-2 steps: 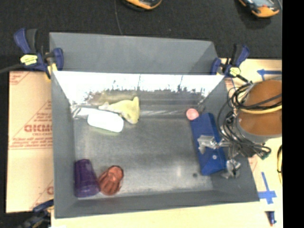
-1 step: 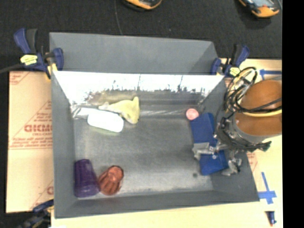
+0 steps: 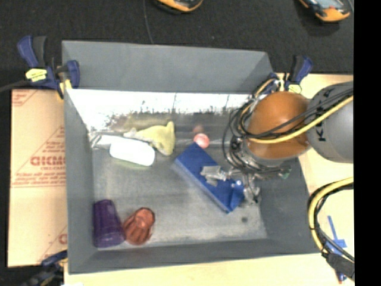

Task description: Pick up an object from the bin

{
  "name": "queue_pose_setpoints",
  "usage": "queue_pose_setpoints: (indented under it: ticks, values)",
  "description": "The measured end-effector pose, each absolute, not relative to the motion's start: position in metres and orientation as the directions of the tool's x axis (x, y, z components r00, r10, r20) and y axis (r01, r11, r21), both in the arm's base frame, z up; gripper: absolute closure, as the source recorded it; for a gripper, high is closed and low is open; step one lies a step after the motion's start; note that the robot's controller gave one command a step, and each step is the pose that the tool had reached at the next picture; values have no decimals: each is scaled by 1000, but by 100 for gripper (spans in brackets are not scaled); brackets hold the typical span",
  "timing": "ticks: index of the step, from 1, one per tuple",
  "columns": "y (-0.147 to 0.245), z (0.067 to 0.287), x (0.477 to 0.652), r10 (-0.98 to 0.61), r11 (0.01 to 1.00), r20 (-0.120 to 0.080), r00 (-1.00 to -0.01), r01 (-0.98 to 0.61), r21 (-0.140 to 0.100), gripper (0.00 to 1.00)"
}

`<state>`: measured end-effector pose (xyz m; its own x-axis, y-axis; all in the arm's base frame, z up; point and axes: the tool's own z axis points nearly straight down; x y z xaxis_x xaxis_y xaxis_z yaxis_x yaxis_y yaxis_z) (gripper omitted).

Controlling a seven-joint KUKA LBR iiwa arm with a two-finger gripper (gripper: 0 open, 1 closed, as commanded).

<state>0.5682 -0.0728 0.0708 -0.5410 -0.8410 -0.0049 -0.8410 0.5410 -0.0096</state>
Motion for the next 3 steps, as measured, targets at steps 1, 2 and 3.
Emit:
queue_pose_setpoints:
  ticks: [1,2,3]
  values:
    - [-137,74,559,-984,-178,-11,178,-984,-13,100]
    - [-136,74,559,-984,-178,-11,178,-984,-12,100]
    - [-138,91,559,-984,-175,-10,175,-984,-11,100]
